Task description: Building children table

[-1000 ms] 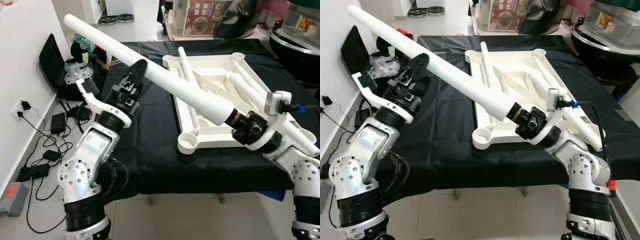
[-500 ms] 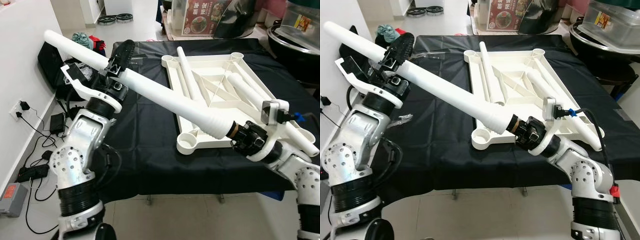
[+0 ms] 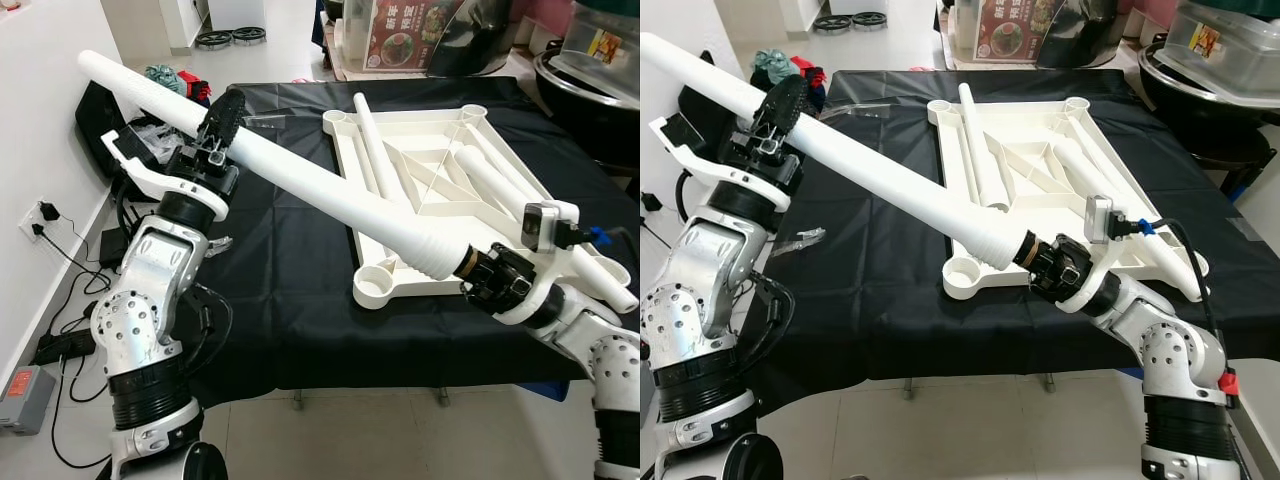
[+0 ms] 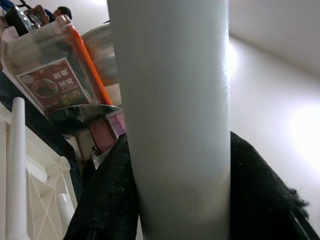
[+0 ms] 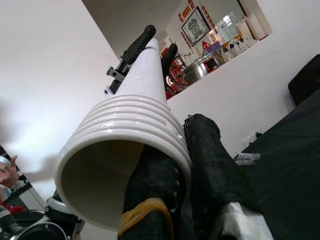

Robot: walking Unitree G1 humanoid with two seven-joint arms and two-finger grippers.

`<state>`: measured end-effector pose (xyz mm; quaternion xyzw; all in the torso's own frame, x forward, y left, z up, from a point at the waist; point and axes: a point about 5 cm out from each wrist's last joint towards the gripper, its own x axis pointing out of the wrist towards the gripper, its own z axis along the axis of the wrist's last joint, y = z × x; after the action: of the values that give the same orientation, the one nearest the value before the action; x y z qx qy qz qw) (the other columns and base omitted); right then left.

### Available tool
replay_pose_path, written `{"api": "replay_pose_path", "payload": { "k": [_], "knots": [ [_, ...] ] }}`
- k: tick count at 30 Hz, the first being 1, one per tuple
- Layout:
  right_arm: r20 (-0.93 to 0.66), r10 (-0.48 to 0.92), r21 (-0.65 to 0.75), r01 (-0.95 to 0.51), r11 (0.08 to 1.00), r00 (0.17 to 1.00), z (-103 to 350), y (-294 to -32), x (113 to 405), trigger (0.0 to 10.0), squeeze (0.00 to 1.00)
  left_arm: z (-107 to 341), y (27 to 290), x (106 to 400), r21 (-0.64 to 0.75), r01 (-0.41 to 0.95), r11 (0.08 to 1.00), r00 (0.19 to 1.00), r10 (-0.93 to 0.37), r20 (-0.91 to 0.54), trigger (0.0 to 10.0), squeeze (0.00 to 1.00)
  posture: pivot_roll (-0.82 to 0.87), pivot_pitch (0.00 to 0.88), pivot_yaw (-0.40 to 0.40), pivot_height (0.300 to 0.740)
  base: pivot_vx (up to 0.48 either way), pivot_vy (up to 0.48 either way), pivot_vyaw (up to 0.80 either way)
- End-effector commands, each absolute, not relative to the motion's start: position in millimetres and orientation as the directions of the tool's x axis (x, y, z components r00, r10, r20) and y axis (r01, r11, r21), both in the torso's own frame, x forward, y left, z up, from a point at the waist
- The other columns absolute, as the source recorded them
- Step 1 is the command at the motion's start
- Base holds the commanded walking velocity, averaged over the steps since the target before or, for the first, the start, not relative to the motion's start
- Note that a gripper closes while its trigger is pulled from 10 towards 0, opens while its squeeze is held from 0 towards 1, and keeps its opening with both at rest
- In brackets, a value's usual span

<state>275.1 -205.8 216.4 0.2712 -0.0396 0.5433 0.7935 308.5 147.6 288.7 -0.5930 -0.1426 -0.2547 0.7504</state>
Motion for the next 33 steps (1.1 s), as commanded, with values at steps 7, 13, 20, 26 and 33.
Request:
{"api": "replay_pose_path", "payload": {
  "k": [7, 13, 20, 26, 33],
  "knots": [
    [0.38, 0.848, 0.365, -0.902, 0.231, 0.371, 224, -203, 272, 0.0, 0.0, 291, 150, 308, -0.808, 0.562, 0.177, 0.824, -0.204, 0.529, 0.0, 0.0, 0.09, 0.076, -0.017, 0.74, 0.0, 0.0, 0.0],
    [0.368, 0.852, 0.36, -0.902, 0.238, 0.372, 224, -202, 274, 0.8, 0.0, 292, 150, 308, -0.805, 0.565, 0.181, 0.822, -0.213, 0.529, 0.0, 0.0, 0.09, 0.077, -0.016, 0.74, 0.0, 0.0, 0.0],
    [0.325, 0.872, 0.358, -0.901, 0.244, 0.366, 220, -199, 273, 10.0, 1.0, 289, 146, 311, -0.811, 0.541, 0.221, 0.836, -0.242, 0.492, 10.0, 0.0, 0.09, 0.077, -0.018, 0.74, 0.0, 0.0, 0.0],
    [0.266, 0.884, 0.366, -0.889, 0.275, 0.384, 207, -200, 271, 10.0, 0.0, 289, 147, 313, -0.829, 0.52, 0.205, 0.851, -0.207, 0.483, 10.0, 0.0, 0.09, 0.077, -0.018, 0.74, 0.0, 0.0, 0.0],
    [0.2, 0.853, 0.44, -0.822, 0.362, 0.482, 180, -214, 273, 10.0, 0.0, 296, 157, 316, -0.834, 0.517, 0.194, 0.855, -0.164, 0.492, 10.0, 0.0, 0.09, 0.078, -0.024, 0.74, 0.0, 0.0, 0.0]
  ]
}}
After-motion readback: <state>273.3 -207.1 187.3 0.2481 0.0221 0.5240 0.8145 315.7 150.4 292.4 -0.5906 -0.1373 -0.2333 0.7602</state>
